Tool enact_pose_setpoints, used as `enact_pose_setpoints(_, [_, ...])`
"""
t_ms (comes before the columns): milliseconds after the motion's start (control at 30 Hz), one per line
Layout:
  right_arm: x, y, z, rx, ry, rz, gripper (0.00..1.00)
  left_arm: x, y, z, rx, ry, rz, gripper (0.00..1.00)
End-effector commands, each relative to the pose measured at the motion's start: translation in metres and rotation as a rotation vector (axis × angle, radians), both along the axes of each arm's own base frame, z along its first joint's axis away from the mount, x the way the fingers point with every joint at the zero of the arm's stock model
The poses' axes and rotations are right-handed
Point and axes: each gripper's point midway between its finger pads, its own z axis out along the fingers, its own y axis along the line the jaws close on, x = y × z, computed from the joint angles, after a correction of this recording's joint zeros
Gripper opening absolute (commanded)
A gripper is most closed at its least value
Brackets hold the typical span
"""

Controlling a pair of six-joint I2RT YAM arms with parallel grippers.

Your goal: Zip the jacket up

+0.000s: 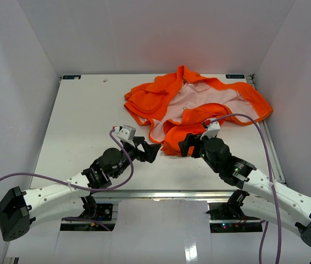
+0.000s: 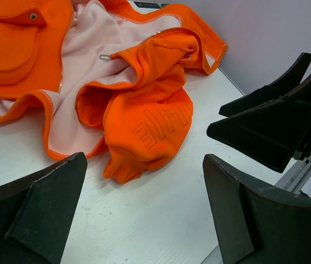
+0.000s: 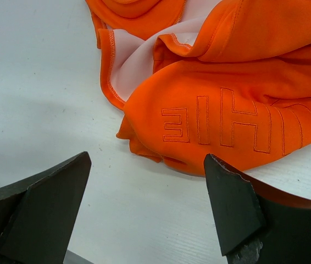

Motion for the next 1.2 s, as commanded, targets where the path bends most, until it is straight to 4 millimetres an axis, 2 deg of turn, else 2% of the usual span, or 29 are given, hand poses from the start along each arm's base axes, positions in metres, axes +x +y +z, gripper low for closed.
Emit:
enact_pose_setpoints(0, [0.006, 0.0, 0.018, 0.074, -0.018, -0.059, 0.9, 0.005, 0.003, -0.003, 0.009, -0.016, 0.037, 0.97])
enact_pose_setpoints(133, [0.006, 0.012, 0.038, 0.17, 0.003, -0.049, 0.91, 0.014, 0.014, -0.007, 0.025, -0.014, 0.115, 0.97])
enact_pose_setpoints(200, [0.012, 0.014, 0.048, 0.185, -0.004, -0.078, 0.92, 0.015, 0.019, -0.007, 0.013, -0.011, 0.138, 0.96])
enact_pose_setpoints(300, [0.027, 0.016, 0.053, 0.174, -0.006, -0.141, 0.92, 0.018, 0.031, -0.008, -0.001, -0.009, 0.198, 0.96])
enact_pose_setpoints(400, [0.048, 0.017, 0.045, 0.154, 0.014, -0.247, 0.93, 0.02, 0.038, -0.006, -0.016, -0.008, 0.232, 0.96])
enact_pose_setpoints(500, [0.075, 0.015, 0.027, 0.116, 0.054, -0.339, 0.96, 0.022, 0.045, -0.006, -0.021, -0.006, 0.269, 0.96])
enact_pose_setpoints(567, [0.095, 0.01, 0.006, 0.089, 0.101, -0.393, 0.98, 0.022, 0.048, -0.005, -0.029, -0.004, 0.28, 0.96])
enact_pose_setpoints(667, [0.12, 0.001, -0.025, 0.053, 0.177, -0.435, 0.85, 0.021, 0.049, -0.003, -0.039, -0.007, 0.28, 0.96])
enact_pose_setpoints(767, [0.137, -0.01, -0.054, 0.005, 0.225, -0.464, 0.77, 0.021, 0.049, -0.003, -0.041, -0.006, 0.282, 0.96])
enact_pose_setpoints(933, [0.158, -0.001, -0.072, -0.018, 0.206, -0.404, 0.63, 0.021, 0.046, -0.004, -0.032, -0.001, 0.274, 0.96])
enact_pose_setpoints(1033, [0.174, 0.0, -0.063, -0.046, 0.167, -0.394, 0.52, 0.022, 0.046, -0.008, -0.019, 0.001, 0.277, 0.96])
enact_pose_setpoints(1100, [0.184, -0.002, -0.047, -0.068, 0.117, -0.39, 0.36, 0.024, 0.045, -0.009, -0.009, 0.0, 0.279, 0.96])
enact_pose_setpoints(1167, [0.194, -0.006, -0.023, -0.092, 0.05, -0.391, 0.14, 0.023, 0.043, -0.01, -0.004, -0.006, 0.269, 0.96])
